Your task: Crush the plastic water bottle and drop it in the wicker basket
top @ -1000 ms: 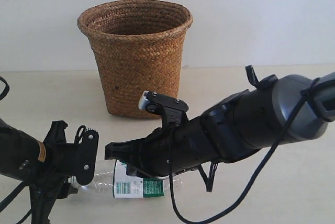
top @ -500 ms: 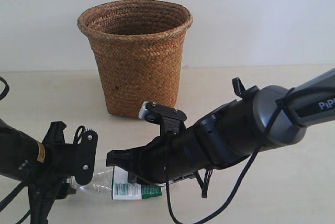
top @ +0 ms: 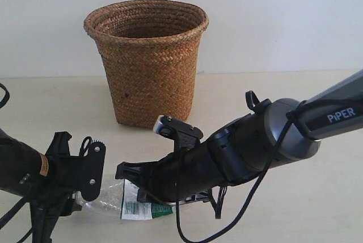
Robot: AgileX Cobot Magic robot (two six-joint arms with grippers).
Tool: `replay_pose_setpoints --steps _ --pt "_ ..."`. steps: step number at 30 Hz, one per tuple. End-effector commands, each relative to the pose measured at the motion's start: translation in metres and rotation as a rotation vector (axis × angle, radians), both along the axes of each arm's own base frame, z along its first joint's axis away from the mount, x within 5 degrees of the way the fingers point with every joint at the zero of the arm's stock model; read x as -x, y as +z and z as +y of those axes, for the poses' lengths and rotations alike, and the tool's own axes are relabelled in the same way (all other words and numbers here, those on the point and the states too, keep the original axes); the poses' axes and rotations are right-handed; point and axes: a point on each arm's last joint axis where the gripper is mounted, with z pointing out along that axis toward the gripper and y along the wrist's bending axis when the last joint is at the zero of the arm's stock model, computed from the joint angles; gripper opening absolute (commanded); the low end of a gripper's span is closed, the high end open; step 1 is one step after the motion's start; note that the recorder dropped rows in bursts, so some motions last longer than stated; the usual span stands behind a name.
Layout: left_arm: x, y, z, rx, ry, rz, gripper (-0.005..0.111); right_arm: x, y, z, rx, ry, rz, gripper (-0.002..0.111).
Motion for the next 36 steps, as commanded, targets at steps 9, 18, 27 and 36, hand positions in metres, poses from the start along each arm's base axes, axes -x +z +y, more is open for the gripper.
replay_pose_setpoints --steps 9,18,27,36 --pt "-0.001 0.001 -0.003 0.021 0.005 -0.015 0.004 0.003 -0.018 -0.006 0.081 0.007 0.001 0.000" --pt "-0.001 0.001 -0.002 0.017 0.006 -0.013 0.004 0.021 0.097 -0.048 0.134 -0.093 -0.453 0.000" --pt "-0.002 0.002 -0.003 0.020 0.000 -0.021 0.004 0.101 0.169 -0.112 0.228 -0.272 -0.964 0.000" --pt "-0.002 0.002 -0.003 0.021 0.002 -0.020 0.004 0.137 0.173 -0.124 0.269 -0.289 -1.153 0.000"
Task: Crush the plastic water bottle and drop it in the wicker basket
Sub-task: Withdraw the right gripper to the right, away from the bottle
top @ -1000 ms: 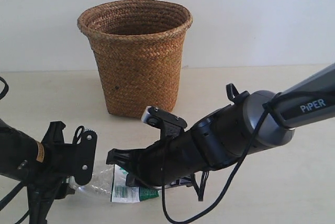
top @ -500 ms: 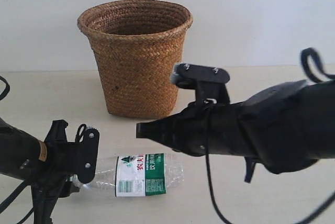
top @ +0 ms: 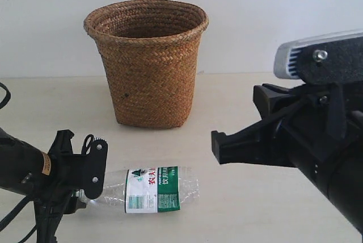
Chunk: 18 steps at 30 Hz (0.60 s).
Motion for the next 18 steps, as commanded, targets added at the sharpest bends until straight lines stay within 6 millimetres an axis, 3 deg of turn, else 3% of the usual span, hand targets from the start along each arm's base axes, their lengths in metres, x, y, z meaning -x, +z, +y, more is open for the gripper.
replay_pose_setpoints --steps 1,18 --pt "0.0000 0.0003 -0.0005 0.001 -0.001 -0.002 0.004 0.0062 -0.0014 -0.0054 0.010 -0.016 -0.027 0.000" --pt "-0.0012 0.0013 -0.0014 0.014 0.011 -0.006 0.004 0.0066 -0.0095 -0.0089 -0.042 -0.069 0.079 0.000"
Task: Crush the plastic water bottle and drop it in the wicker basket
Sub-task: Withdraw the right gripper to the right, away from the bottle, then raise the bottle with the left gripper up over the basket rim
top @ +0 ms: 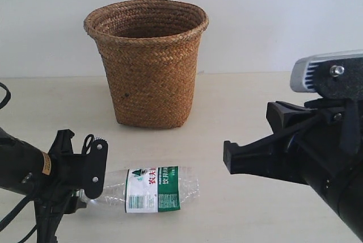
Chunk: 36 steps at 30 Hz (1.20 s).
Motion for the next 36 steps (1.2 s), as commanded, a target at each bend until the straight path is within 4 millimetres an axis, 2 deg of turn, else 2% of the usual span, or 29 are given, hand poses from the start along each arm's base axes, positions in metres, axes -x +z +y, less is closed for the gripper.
replay_pose_setpoints --steps 1,5,8,11,16,17,18,21,24,25,26,27,28,31,35,36 --pt "-0.001 0.001 -0.001 0.012 0.009 -0.005 0.004 0.001 0.000 -0.001 -0.007 -0.001 -0.001 0.000" --pt "-0.003 0.003 -0.002 0.015 0.009 -0.013 0.004 0.002 0.002 -0.002 -0.018 0.016 0.006 0.000" --pt "-0.005 0.004 -0.003 0.019 0.009 -0.019 0.004 -0.001 0.011 -0.011 -0.086 0.028 0.020 0.000" --pt "-0.005 0.004 -0.003 0.019 0.009 -0.019 0.004 -0.010 0.024 -0.032 -0.194 0.009 0.036 0.000" --pt "-0.006 0.005 -0.005 0.036 0.004 -0.042 0.004 -0.017 0.053 -0.090 -0.397 -0.112 -0.042 0.000" --pt "-0.007 0.006 -0.005 0.046 0.002 -0.054 0.004 -0.010 0.066 -0.123 -0.475 -0.235 -0.136 0.000" --pt "-0.007 0.006 -0.005 0.047 0.002 -0.056 0.004 -0.003 0.072 -0.139 -0.508 -0.307 -0.189 0.000" --pt "-0.007 0.006 -0.005 0.046 0.000 -0.056 0.004 0.021 0.083 -0.179 -0.589 -0.509 -0.340 0.000" --pt "-0.007 0.006 -0.005 0.046 0.000 -0.056 0.004 0.055 0.088 -0.213 -0.660 -0.735 -0.495 0.000" --pt "-0.007 0.006 -0.005 0.046 0.000 -0.056 0.004 0.082 0.087 -0.231 -0.713 -0.875 -0.595 0.000" --pt "-0.007 0.006 -0.005 0.046 0.000 -0.056 0.004 0.096 0.086 -0.238 -0.742 -0.938 -0.642 0.000" --pt "-0.007 0.006 -0.005 0.045 0.001 -0.055 0.004 0.119 0.082 -0.249 -0.794 -1.045 -0.717 0.000" --pt "-0.007 0.006 -0.005 0.043 0.001 -0.053 0.004 0.135 0.078 -0.255 -0.836 -1.106 -0.764 0.000" --pt "-0.005 0.013 -0.008 0.050 -0.003 -0.064 0.004 0.143 0.076 -0.257 -0.860 -1.107 -0.794 0.000" --pt "-0.004 0.044 -0.007 0.091 -0.002 -0.155 0.004 0.143 0.076 -0.257 -0.862 -1.107 -0.792 0.000" --pt "-0.005 0.060 -0.007 0.100 0.001 -0.187 0.004 0.143 0.076 -0.257 -0.862 -1.107 -0.792 0.000"
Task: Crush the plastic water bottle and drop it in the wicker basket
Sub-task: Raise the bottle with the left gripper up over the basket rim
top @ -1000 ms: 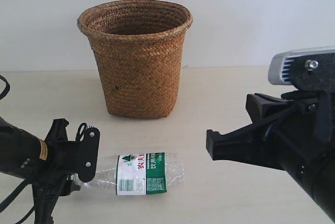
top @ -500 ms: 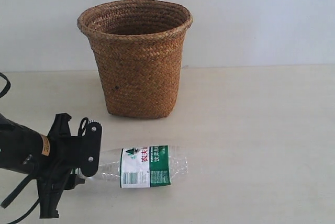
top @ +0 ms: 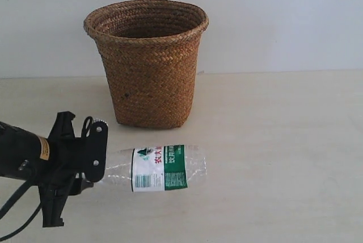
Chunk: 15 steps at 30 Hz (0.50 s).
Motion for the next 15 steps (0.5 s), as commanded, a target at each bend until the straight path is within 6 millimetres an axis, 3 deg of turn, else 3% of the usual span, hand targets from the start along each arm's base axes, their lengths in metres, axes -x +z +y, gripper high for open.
replay_pose_setpoints --steps 1,5,10,15 --pt "0.003 0.046 -0.004 0.052 0.005 -0.100 0.004 0.000 -0.001 0.000 0.005 -0.005 0.003 0.000" --pt "0.020 0.075 -0.010 0.088 -0.026 -0.157 0.004 0.000 -0.001 0.000 0.005 -0.005 0.003 0.000" --pt "0.029 0.097 -0.008 0.200 0.030 -0.198 0.004 0.000 -0.001 0.000 0.005 -0.005 0.003 0.000" --pt "0.035 0.102 -0.005 0.255 0.100 -0.158 0.004 0.000 -0.001 0.000 0.005 -0.005 0.003 0.000"
